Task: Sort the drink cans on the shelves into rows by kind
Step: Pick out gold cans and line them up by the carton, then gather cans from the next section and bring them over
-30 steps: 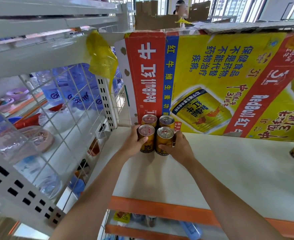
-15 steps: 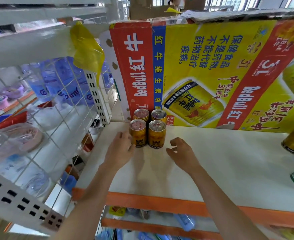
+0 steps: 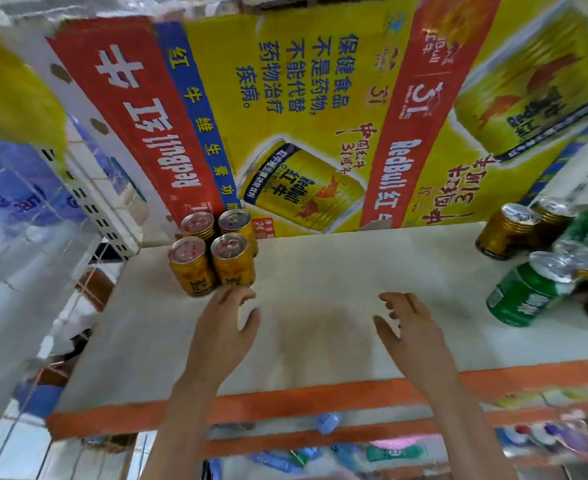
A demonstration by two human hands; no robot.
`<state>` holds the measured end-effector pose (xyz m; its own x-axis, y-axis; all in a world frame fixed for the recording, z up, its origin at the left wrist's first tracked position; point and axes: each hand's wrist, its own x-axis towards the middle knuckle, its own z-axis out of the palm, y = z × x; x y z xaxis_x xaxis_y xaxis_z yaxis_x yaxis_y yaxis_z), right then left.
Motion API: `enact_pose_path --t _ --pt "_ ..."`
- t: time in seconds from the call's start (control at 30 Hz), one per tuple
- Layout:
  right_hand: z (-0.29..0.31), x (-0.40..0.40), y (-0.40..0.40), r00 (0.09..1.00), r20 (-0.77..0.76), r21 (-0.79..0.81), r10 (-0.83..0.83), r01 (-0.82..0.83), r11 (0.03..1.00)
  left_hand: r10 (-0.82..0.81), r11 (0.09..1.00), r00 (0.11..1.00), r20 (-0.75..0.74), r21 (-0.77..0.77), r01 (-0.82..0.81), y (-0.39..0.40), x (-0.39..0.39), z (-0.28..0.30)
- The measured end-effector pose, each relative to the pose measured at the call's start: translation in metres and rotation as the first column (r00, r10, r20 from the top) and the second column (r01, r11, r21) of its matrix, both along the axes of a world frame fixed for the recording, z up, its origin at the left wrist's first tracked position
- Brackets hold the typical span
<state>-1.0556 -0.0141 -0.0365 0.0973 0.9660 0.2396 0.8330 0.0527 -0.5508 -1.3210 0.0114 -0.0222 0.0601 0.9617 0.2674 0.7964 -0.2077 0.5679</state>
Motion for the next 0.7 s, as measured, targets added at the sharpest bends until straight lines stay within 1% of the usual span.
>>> enact_pose_path --t 0.07,0.13,0.2,0.27,0.43,0.6,0.7 --pt "0.002 0.022 -0.01 0.998 0.027 0.001 -0.055 0.055 0.999 -0.046 0.999 0.999 -0.014 0.02 0.046 0.008 0.027 0.001" --pt "0.004 0.047 -0.021 0.995 0.046 -0.005 -0.09 0.09 0.996 -0.151 0.988 0.987 -0.062 0.027 0.153 0.017 0.055 0.0" --pt "0.003 0.073 -0.032 0.986 0.084 -0.018 -0.147 0.149 0.989 -0.252 0.968 0.962 -0.104 -0.018 0.251 0.024 0.084 -0.001" --pt "0.004 0.095 -0.039 0.973 0.109 -0.07 -0.206 0.214 0.974 -0.332 0.943 0.936 -0.117 -0.062 0.327 0.029 0.112 -0.001" --pt "0.009 0.137 -0.06 0.923 0.064 -0.179 -0.378 0.384 0.906 -0.477 0.879 0.868 -0.138 -0.104 0.466 0.039 0.174 -0.002" --pt "0.007 0.178 -0.074 0.885 0.011 -0.21 -0.465 0.457 0.864 -0.553 0.833 0.817 -0.162 -0.136 0.536 0.045 0.223 -0.001" --pt "0.007 0.201 -0.075 0.864 -0.023 -0.174 -0.503 0.492 0.853 -0.589 0.808 0.784 -0.196 -0.155 0.568 0.051 0.251 0.003"
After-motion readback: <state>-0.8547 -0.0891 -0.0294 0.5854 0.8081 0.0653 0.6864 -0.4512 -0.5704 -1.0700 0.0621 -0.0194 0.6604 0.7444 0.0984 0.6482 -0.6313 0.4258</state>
